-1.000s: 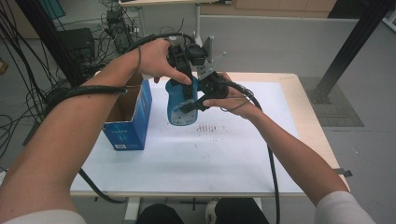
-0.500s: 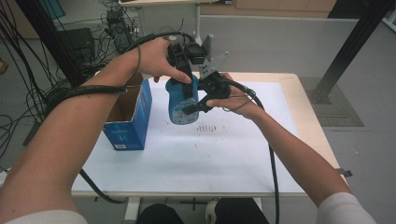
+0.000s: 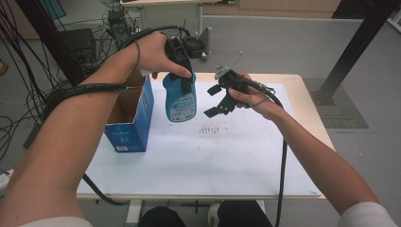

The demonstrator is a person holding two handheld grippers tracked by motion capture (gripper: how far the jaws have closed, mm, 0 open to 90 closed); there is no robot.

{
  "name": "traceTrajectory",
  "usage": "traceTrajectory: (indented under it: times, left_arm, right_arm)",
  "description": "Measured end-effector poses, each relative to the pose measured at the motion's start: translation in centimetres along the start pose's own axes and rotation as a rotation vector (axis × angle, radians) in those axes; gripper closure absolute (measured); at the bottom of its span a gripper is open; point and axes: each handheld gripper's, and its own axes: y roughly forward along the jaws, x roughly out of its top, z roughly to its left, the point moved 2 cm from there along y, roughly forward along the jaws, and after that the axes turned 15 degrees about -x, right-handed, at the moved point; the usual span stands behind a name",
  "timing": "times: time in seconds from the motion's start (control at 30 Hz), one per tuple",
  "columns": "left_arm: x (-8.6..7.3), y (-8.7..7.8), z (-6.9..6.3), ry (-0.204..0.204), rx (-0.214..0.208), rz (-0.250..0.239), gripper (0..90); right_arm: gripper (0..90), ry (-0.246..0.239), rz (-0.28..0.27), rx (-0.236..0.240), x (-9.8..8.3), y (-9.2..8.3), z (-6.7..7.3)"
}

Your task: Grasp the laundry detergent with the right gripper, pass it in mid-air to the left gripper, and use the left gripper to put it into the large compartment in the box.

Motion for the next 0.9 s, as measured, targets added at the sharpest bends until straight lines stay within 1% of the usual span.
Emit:
traceTrajectory:
  times: [0.1, 0.17, 0.27, 0.47, 0.57, 0.6, 0.63, 0.73, 0.77, 0.8, 0.83, 0.9]
  left_arm:
    - [-0.1, -1.0, 0.1, -0.042, 0.004, -0.007, 35.5]
    - [-0.3, -1.9, 0.3, -0.085, 0.006, -0.024, 35.5]
    - [-0.6, -3.3, 0.6, -0.145, 0.017, -0.037, 35.5]
    - [-1.7, -6.2, 1.2, -0.277, 0.036, -0.075, 35.5]
    - [-2.4, -7.7, 1.7, -0.360, 0.039, -0.094, 35.5]
    - [-2.8, -8.2, 1.8, -0.409, 0.041, -0.114, 35.5]
    - [-3.0, -8.7, 2.0, -0.425, 0.046, -0.111, 35.5]
    - [-3.8, -10.2, 2.3, -0.494, 0.075, -0.133, 35.4]
    - [-4.2, -10.8, 2.4, -0.516, 0.081, -0.132, 35.5]
    - [-4.6, -11.3, 2.6, -0.547, 0.089, -0.138, 35.5]
    - [-4.8, -11.7, 2.6, -0.564, 0.094, -0.144, 35.4]
    - [-5.2, -12.4, 2.9, -0.622, 0.100, -0.168, 35.4]
  right_arm:
    - [0.4, 0.026, 0.047, -0.039, -0.7, -1.0, -0.6]
    - [0.4, 0.036, 0.076, -0.078, -1.0, -1.8, -0.9]
    - [0.4, 0.045, 0.107, -0.117, -1.4, -3.1, -1.3]
    - [0.4, 0.059, 0.174, -0.167, -2.4, -5.4, -2.0]
    - [0.4, 0.066, 0.196, -0.188, -2.8, -6.3, -2.3]
    - [0.4, 0.066, 0.201, -0.191, -3.0, -6.6, -2.4]
    - [0.4, 0.075, 0.206, -0.190, -3.2, -6.9, -2.5]
    - [0.4, 0.079, 0.224, -0.203, -3.6, -7.7, -2.7]
    - [0.4, 0.084, 0.232, -0.206, -3.8, -8.0, -2.8]
    - [0.4, 0.084, 0.237, -0.212, -3.9, -8.3, -2.9]
    - [0.4, 0.080, 0.248, -0.224, -4.1, -8.7, -3.0]
    - [0.4, 0.078, 0.257, -0.234, -4.3, -9.1, -3.2]
